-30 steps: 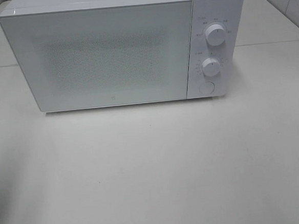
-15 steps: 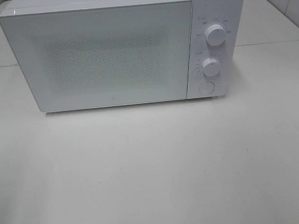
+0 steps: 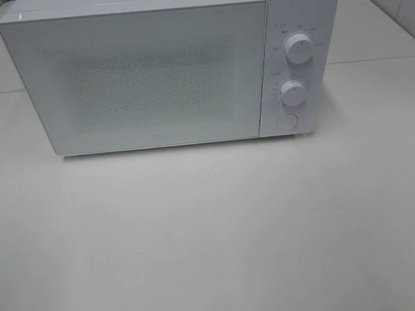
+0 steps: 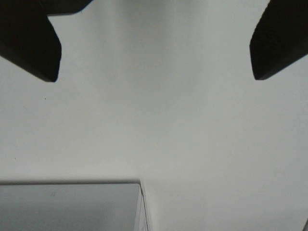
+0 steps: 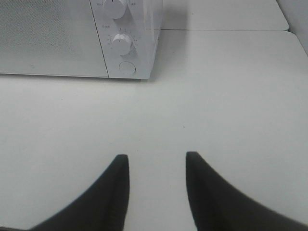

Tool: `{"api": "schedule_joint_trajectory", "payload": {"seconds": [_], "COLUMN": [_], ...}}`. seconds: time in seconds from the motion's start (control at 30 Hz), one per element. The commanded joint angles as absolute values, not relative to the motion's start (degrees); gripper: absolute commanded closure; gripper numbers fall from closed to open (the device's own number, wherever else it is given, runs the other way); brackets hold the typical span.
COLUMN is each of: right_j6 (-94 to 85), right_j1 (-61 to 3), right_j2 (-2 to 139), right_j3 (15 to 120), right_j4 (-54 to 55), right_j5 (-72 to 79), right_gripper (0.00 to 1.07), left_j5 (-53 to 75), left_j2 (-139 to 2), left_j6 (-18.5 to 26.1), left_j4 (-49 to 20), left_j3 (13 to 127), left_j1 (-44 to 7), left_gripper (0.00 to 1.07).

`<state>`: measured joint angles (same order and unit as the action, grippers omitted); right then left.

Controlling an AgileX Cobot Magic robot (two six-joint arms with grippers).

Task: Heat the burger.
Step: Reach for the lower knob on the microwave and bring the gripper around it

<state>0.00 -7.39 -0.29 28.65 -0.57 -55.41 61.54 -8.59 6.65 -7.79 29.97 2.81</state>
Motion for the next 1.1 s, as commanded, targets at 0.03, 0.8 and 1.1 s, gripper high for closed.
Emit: {"api": "schedule_joint_trajectory", "payload": {"seconds": [0.03,0.8,1.1], "right_j6": [-0.7,-0.7,-0.7], "right_j1": [-7.0,-7.0,-7.0], "right_j2": [-1.7,-1.7,-1.7], "right_j3": [28.4,28.4,28.4], "right_j4": [-0.5,-0.5,-0.5], "right_j5": [-55.1,-55.1,-55.1], "right_gripper": [0.66,0.66,0.66], "left_j5": [61.7,61.5,61.5], "left_j2": [-5.2,1.5,1.5], "left_j6": [6.0,3.6,3.6], "left_j4": [-7.6,-5.3,-5.3], "left_j3": [29.8,29.7,29.7], "left_j1": [3.0,3.0,3.0], "left_gripper": [0.06,0.06,0.06]}}
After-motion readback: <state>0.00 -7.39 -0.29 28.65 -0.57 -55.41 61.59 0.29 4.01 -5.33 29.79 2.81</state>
